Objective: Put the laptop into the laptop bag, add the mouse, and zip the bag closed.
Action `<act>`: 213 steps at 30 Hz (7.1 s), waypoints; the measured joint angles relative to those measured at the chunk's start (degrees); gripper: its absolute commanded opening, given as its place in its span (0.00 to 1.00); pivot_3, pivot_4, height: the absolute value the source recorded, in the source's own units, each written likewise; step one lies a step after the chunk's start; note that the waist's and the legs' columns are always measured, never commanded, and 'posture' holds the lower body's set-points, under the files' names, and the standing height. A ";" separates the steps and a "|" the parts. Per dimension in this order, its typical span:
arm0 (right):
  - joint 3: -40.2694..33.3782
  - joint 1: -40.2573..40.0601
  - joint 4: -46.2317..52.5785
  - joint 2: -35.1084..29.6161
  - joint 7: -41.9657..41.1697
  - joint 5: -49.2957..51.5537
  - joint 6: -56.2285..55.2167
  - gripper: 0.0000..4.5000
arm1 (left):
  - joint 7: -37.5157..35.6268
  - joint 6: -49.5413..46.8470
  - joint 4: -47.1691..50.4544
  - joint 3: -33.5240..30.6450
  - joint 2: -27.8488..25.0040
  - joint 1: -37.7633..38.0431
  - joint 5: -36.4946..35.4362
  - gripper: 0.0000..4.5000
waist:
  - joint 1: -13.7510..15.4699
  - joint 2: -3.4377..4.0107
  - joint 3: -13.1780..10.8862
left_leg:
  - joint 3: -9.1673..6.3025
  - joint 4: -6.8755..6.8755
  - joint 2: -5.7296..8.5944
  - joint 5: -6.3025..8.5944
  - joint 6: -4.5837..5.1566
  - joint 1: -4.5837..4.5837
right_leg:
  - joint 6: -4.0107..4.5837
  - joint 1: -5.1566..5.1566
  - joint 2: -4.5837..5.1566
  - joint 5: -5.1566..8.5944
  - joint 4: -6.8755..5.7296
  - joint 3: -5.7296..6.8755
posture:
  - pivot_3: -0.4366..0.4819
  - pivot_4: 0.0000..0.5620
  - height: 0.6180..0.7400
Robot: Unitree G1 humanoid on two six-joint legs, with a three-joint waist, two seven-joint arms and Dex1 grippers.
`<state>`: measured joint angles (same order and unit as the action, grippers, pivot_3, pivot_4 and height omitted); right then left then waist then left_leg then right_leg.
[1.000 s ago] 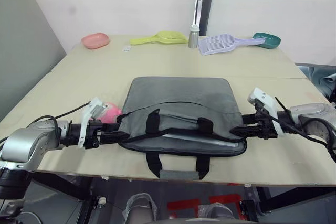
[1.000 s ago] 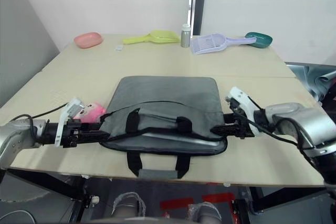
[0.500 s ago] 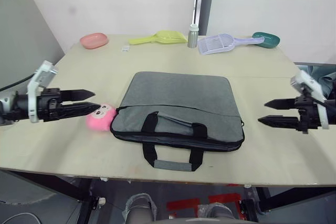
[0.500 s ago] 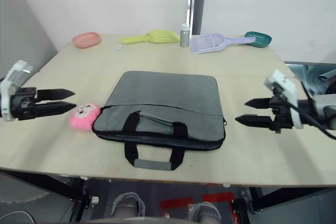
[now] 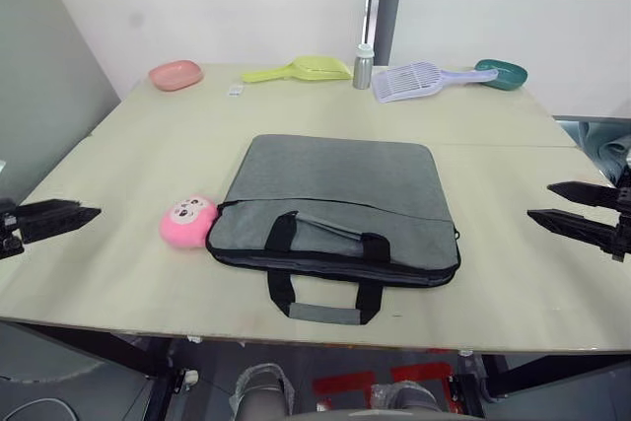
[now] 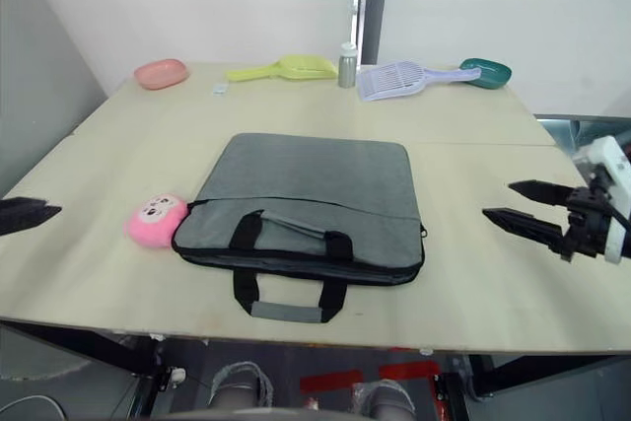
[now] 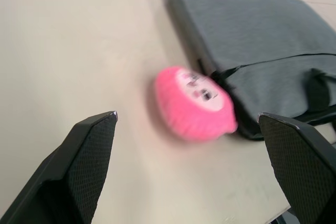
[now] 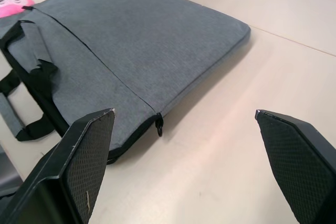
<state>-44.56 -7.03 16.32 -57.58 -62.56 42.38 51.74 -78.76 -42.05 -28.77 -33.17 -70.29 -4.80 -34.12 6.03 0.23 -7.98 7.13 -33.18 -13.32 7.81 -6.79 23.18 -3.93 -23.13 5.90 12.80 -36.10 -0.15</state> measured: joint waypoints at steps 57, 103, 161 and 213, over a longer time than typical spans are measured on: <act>73.54 54.01 -10.28 28.39 11.80 -19.87 -2.44 0.01 | -7.29 3.25 34.75 -14.87 4.09 20.23 -2.73 1.00 | -1.30 -0.10 0.04 | -0.01 0.04 -0.13 -0.06 -0.31 -0.16 | 0.05 -0.11 -0.16 0.02 -0.43 -0.03 | 0.48 0.27 1.00; 82.63 55.63 -13.07 29.95 0.74 -42.66 -7.75 0.00 | 11.10 -1.40 1.68 23.41 16.82 -18.76 8.02 0.83 | -0.51 -1.36 1.13 | -0.08 -0.02 -0.02 -0.11 -0.50 -0.80 | 0.47 0.02 -0.79 -0.39 -0.72 -1.15 | 0.48 0.27 1.00; 83.50 58.82 -16.40 36.46 4.79 -43.04 -6.99 0.00 | 16.48 -11.62 33.14 14.60 16.21 3.99 -2.52 0.01 | -0.91 -0.68 0.76 | 0.26 0.77 -0.05 -0.13 -0.59 -0.18 | 0.12 -0.78 -0.85 -0.23 -0.09 -1.27 | 0.48 0.27 1.00; 83.21 60.54 -26.65 45.12 3.60 -48.52 -11.73 0.00 | 20.09 -4.35 59.40 27.24 19.87 26.26 -1.94 0.08 | -3.62 -0.29 1.09 | 0.89 1.30 -0.21 -0.09 -0.64 -1.17 | 0.06 -0.52 -1.03 -0.15 -0.07 -1.82 | 0.48 0.27 1.00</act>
<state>38.65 53.51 -10.33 -12.46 -58.96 -6.14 40.01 -58.67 -46.39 30.63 -5.93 -50.42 21.46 -36.06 2.42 -0.05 -6.89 8.02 -31.88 -13.53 7.72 -7.43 22.00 -3.87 -23.65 4.87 12.65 -36.17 -1.97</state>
